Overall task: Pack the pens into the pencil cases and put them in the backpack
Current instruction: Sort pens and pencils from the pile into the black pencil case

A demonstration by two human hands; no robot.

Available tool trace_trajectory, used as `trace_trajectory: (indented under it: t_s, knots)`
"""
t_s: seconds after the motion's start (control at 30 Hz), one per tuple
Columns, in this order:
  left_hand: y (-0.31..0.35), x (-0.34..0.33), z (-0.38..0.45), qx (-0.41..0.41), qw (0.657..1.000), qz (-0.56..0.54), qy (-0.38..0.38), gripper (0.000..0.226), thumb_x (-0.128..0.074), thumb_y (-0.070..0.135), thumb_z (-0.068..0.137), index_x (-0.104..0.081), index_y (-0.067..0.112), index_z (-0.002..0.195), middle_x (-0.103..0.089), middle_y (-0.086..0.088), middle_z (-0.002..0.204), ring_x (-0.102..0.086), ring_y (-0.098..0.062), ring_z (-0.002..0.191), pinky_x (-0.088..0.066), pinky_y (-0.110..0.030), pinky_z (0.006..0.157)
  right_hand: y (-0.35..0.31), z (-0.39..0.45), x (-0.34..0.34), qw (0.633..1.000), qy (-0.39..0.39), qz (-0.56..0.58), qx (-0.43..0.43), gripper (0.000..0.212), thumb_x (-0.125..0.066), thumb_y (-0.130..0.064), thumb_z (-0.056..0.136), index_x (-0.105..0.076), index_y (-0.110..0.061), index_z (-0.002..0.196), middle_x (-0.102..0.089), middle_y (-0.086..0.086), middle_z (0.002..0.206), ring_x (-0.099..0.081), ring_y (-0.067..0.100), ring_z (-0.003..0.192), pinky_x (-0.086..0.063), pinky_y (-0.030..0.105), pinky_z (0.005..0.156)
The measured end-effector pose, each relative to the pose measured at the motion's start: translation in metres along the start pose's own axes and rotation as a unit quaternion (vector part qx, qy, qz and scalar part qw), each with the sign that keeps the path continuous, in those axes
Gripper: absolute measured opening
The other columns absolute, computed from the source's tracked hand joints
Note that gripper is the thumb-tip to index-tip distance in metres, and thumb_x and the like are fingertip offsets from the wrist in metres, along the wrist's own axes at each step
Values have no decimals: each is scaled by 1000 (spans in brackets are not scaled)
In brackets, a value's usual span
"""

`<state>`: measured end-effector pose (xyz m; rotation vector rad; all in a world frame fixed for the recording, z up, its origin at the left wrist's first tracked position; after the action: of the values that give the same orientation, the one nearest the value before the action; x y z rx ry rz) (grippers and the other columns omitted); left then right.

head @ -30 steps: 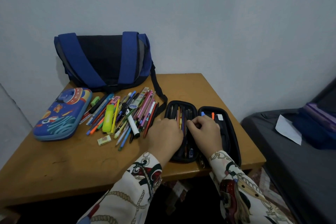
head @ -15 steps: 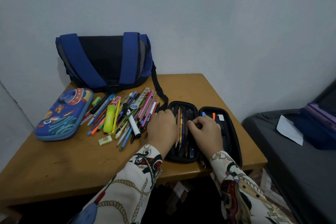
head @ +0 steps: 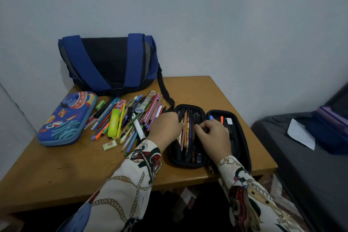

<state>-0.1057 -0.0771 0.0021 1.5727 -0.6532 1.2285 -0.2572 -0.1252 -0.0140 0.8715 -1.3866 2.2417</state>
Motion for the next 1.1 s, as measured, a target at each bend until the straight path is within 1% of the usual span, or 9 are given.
trace_trajectory:
  t_s: [0.07,0.17,0.33,0.47,0.57,0.7,0.83,0.97,1.1]
  knots:
    - [5,-1,-2,-2,1000,29,-2,40,-58,38,94,-45,15,63,-45,0,60,-49,-19,56,-37,-28,51,0,0,0,1000,0,0,0,31,-61,-30,92,-51,-27,63,-52,-7,72,-46,5,76,-28,30,85]
    - [12,-1,-4,-9,998,65,-1,40,-60,35,94,-42,16,63,-46,-1,63,-56,-24,67,-43,-31,58,0,0,0,1000,1,1,-1,32,-62,-29,92,-52,-25,62,-52,-7,71,-47,7,76,-28,30,85]
    - [11,-1,1,-11,998,59,-6,34,-55,10,93,-41,14,63,-44,-2,62,-46,-20,56,-38,-31,51,1,0,-1,1000,-2,2,-3,29,-61,-29,92,-57,-19,65,-54,-4,72,-49,9,78,-27,30,84]
    - [17,4,-6,-49,997,58,21,6,-49,6,92,-50,11,96,-53,-4,79,-53,-25,69,-40,-34,55,1,0,-1,1000,-3,3,-3,29,-61,-30,93,-56,-21,65,-54,-5,73,-48,9,78,-27,30,84]
    - [17,5,-8,-58,998,26,29,24,-43,7,95,-50,15,117,-61,-7,89,-59,-27,77,-49,-39,61,1,0,0,1000,-3,3,-5,29,-61,-30,93,-57,-19,66,-53,-5,73,-49,11,78,-29,31,85]
    - [5,1,-2,-9,999,-36,-8,25,-40,7,97,-58,13,112,-63,-7,101,-61,-26,85,-52,-39,71,0,0,0,1000,-5,1,-7,29,-61,-29,93,-56,-18,66,-51,-5,72,-49,12,78,-26,30,85]
    - [7,-1,-2,-9,999,-49,1,23,-49,27,98,-57,11,83,-50,-3,67,-49,-20,60,-42,-32,60,0,-1,1,1000,-4,0,-7,28,-61,-30,93,-58,-17,67,-52,-5,73,-50,13,79,-25,30,85]
    - [9,2,-5,-24,999,-30,17,11,-50,12,96,-55,10,105,-59,-7,90,-58,-24,80,-46,-35,63,0,-1,1,1000,-4,1,-8,28,-60,-31,93,-60,-17,69,-53,-4,74,-51,13,81,-24,29,85]
    - [17,-1,-11,-67,998,0,3,37,-39,2,93,-59,17,120,-60,-9,101,-56,-23,81,-43,-30,60,1,0,0,1000,-3,1,-7,27,-61,-30,93,-61,-15,70,-53,-4,74,-51,13,81,-25,29,85]
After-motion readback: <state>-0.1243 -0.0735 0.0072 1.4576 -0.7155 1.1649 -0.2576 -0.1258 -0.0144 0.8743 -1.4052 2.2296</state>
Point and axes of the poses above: each hand's wrist, its own z-axis towards the middle knuckle, its own x-axis out of the back of the hand, y = z × x, the point moved 9 cm from there along z, towards the middle knuckle
